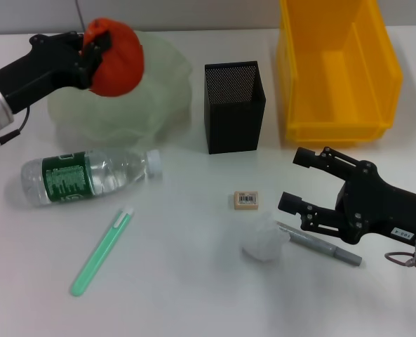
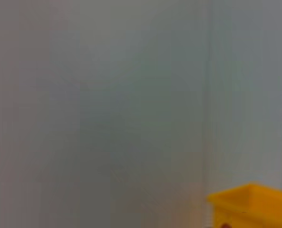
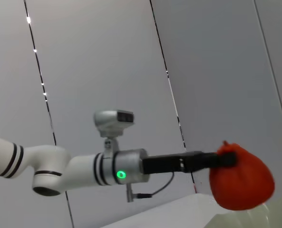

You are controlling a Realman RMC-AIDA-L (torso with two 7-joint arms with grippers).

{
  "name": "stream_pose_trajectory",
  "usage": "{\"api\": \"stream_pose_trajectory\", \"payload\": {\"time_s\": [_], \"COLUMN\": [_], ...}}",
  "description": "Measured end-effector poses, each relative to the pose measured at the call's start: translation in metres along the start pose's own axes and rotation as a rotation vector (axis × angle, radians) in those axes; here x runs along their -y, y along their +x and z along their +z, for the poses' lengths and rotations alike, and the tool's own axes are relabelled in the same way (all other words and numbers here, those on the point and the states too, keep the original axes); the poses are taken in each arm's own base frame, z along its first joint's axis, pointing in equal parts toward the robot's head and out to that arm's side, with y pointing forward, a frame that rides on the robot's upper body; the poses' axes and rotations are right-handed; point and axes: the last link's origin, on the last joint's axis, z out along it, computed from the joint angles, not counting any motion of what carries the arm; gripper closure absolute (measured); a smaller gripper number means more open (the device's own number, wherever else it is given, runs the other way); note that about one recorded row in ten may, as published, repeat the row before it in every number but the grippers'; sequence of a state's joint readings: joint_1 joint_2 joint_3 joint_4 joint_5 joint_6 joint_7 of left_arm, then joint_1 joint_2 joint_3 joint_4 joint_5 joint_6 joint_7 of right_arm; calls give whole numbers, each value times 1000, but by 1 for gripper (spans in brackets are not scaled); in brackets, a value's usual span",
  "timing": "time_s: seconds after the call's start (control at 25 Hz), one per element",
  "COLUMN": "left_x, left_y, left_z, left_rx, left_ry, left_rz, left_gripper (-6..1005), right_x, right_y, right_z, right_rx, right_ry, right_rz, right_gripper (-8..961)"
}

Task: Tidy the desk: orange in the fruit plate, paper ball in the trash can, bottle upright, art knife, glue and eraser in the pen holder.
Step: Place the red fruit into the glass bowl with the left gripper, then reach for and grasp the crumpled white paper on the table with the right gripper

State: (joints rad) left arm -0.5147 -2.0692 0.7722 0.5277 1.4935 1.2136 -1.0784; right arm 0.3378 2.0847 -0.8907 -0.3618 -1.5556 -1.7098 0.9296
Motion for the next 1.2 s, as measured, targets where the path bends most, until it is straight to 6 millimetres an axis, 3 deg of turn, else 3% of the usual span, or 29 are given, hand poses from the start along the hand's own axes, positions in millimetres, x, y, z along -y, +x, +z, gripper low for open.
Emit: {"api": "stream_pose_trajectory", "payload": {"time_s": [0.28, 0.6, 0.72, 0.88, 1.0, 1.16, 1.2], "left_x": [11, 9, 4, -17, -46, -64, -77], "left_y": [-8, -12, -11, 1, 11, 10, 3], "left_z": [11, 6, 2, -13, -37, -56, -72], "left_rx": [71, 67, 40, -62, -166, -181, -133], "left_ry": [87, 87, 58, -98, -300, -430, -532], "left_rz": [39, 26, 12, 16, 30, 45, 61], "left_gripper": [861, 650, 528, 386, 323, 322, 322], "right_x": [-1, -2, -2, -3, -3, -3, -3], "right_y": [1, 1, 1, 3, 3, 3, 3], "right_z": [0, 0, 1, 1, 2, 1, 1], "right_rx": [2, -1, -2, 0, 0, -1, -2], "right_ry": [0, -6, -7, -9, -9, -9, -10], "right_rz": [2, 4, 4, 14, 17, 17, 16], "right_gripper": [130, 130, 130, 130, 129, 129, 129]}}
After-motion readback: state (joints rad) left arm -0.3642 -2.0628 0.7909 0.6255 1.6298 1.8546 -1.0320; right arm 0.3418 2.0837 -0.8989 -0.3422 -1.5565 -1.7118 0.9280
